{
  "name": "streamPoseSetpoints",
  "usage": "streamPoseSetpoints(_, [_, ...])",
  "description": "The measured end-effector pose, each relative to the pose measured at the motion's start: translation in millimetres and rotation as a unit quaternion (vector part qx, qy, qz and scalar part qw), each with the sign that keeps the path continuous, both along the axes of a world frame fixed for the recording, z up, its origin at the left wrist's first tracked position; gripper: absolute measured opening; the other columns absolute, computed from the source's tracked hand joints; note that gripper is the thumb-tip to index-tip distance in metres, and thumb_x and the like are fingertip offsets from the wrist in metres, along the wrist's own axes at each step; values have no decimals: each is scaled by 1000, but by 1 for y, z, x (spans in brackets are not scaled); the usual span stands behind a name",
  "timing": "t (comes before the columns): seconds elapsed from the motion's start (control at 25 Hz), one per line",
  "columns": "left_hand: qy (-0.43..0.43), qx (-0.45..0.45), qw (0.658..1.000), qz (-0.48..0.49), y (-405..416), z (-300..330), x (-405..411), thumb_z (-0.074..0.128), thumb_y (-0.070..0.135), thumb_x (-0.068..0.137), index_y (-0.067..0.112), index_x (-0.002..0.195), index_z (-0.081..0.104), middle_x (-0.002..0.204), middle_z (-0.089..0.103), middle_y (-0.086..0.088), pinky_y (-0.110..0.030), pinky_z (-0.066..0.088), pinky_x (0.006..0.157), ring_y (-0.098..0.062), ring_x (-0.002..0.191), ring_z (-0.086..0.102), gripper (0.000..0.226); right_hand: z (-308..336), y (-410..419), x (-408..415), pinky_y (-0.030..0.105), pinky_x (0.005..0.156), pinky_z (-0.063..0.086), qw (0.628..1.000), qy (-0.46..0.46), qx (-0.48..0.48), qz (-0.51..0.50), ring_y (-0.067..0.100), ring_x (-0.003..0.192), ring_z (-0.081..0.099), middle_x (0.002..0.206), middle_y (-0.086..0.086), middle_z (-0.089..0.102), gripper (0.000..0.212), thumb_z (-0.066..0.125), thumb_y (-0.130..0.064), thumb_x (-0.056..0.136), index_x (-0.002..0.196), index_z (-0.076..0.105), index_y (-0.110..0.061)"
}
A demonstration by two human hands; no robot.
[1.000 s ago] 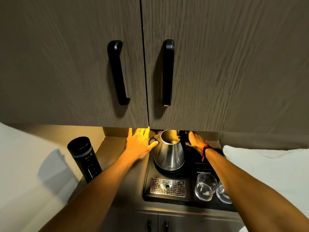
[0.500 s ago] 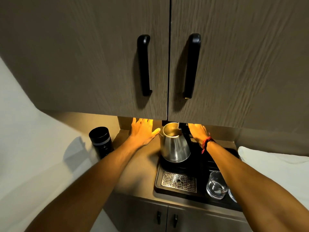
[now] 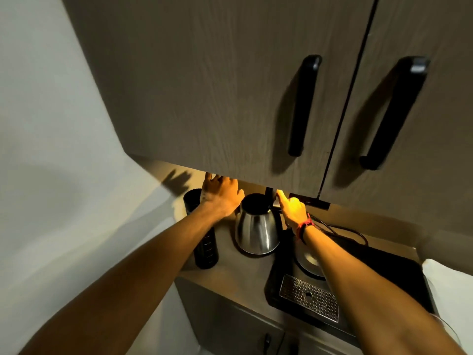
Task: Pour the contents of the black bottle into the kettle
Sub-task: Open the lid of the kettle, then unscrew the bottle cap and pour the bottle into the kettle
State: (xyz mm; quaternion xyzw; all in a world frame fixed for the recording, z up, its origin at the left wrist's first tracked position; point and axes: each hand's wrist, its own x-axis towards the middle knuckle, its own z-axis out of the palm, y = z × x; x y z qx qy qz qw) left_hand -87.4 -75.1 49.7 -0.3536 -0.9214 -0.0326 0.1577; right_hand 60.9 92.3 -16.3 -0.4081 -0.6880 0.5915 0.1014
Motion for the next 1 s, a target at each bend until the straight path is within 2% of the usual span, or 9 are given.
streamPoseSetpoints(0.08, [21,-15,1000,8,-11,-8,-14,50,46,89,15,94,69,108,70,-8,-48,36,108,-26,108,61,37,4,-10,-30,32,54,27,994,-7,112,15,26,65,34,78,14,38,48,44,-39,98,76,43,3])
streamPoseSetpoints(0.2, [29,-22,999,-2,-24,-13,-23,47,47,90,14,110,64,119,66,-10,-51,33,111,-28,117,57,42,-7,-15,-51,34,55,30,990,-7,137,15,35,60,40,74,28,41,73,41,-55,95,84,54,16])
streamPoseSetpoints(0.32, [17,-19,1000,-13,-31,-14,-29,48,48,92,12,123,56,129,60,-12,-55,29,114,-29,125,52,49,-21,-13,-55,36,62,35,990,-30,140,14,22,62,44,70,14,50,65,38,-62,93,61,47,-6])
streamPoseSetpoints(0.44, [-23,-27,999,-14,-33,-13,-30,48,50,93,11,129,51,136,54,-13,-58,24,116,-30,129,48,53,-27,-12,-57,36,66,36,990,-18,136,12,24,65,45,66,10,48,62,37,-59,95,59,44,-9])
streamPoseSetpoints(0.56, [-98,-45,994,-21,-34,-9,-39,47,58,90,16,133,48,139,52,-11,-54,30,111,-31,129,48,61,-27,-9,-53,37,70,38,976,-14,212,52,29,76,51,74,17,52,53,36,-48,99,74,53,-5])
streamPoseSetpoints(0.64, [-150,-54,987,-37,-38,-5,-48,47,64,88,22,132,49,138,52,-6,-47,38,98,-29,122,50,61,-21,-6,-52,46,93,42,939,-41,338,55,37,100,58,98,25,62,53,39,-48,98,98,65,-2])
streamPoseSetpoints(0.72, [-190,-61,978,-60,-45,-2,-54,46,69,86,29,131,49,139,50,-1,-42,39,86,-25,120,50,60,-16,-2,-51,53,114,26,884,-100,449,78,37,123,52,124,22,62,61,35,-52,97,121,61,-2])
streamPoseSetpoints(0.84, [-203,-106,969,-97,-57,0,-56,57,58,76,36,130,44,138,42,3,-41,42,84,-22,121,44,60,-21,0,-46,60,117,19,818,-135,539,148,39,137,38,143,20,47,54,40,-42,98,142,45,-9])
streamPoseSetpoints(1.0, [-247,-91,961,-81,-69,7,-61,68,33,75,32,125,45,127,45,-4,-36,47,80,-21,107,43,55,-19,-6,-48,55,121,16,836,-140,512,140,34,143,29,153,16,35,58,28,-41,100,150,29,-11])
